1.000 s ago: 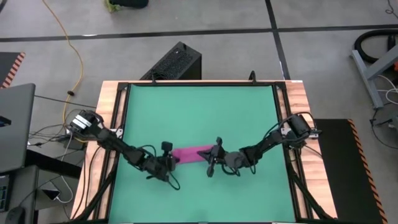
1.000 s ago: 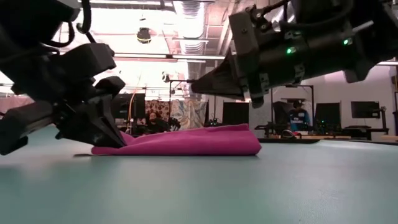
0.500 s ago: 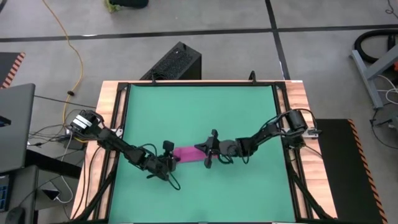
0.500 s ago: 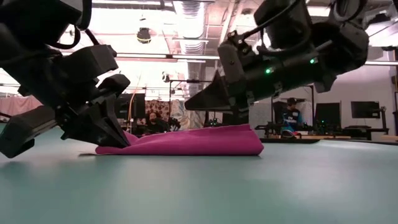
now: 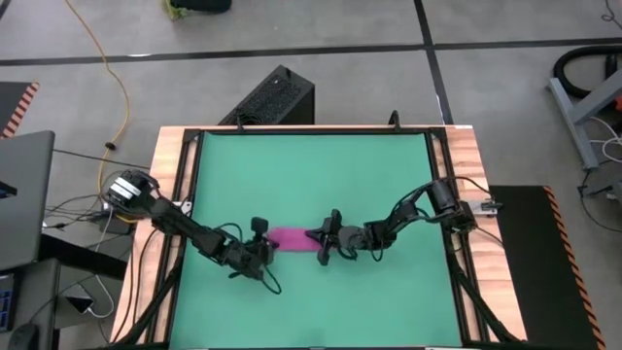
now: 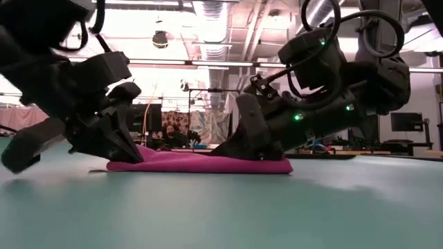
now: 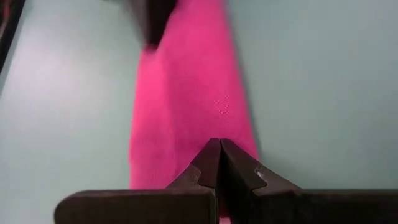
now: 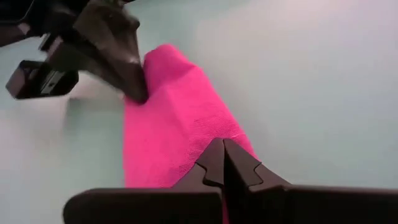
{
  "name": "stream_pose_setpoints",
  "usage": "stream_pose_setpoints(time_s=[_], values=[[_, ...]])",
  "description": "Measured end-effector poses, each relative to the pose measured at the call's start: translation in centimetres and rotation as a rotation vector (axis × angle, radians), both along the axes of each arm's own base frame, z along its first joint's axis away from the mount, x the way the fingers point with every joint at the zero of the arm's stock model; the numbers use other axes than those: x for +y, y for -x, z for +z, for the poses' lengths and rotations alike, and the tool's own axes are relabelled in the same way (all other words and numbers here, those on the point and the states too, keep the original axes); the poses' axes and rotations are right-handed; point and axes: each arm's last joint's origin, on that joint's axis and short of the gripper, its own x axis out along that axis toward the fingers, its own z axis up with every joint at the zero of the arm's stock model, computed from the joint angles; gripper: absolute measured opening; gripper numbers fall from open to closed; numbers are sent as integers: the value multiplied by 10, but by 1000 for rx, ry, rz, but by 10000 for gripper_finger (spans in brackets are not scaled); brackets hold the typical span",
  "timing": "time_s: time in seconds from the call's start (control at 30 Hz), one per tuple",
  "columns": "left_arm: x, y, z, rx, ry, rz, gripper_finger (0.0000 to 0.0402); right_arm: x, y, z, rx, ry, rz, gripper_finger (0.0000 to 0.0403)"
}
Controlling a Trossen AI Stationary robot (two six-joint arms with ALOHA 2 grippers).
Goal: Roll towel into tight, uniform cylinder
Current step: Roll the pink towel
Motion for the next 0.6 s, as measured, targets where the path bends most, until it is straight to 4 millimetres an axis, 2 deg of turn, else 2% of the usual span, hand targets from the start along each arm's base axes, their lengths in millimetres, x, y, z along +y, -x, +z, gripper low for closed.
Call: stream_pose_setpoints(time_s=[0.2,0.27,0.4,0.5,0.6], values=[[2,10,53,-277,85,99,0,3,1,-1,4,-1,6,17],[7,17,59,-378,143,116,0,2,1,-1,7,-1,6,17],[26,37,43,-563,342,125,0,2,1,-2,8,-2,7,17],[37,50,26,-628,447,156,0,2,1,-2,12,-4,9,17],[38,50,22,-690,487,157,0,2,1,-2,13,-5,10,17]])
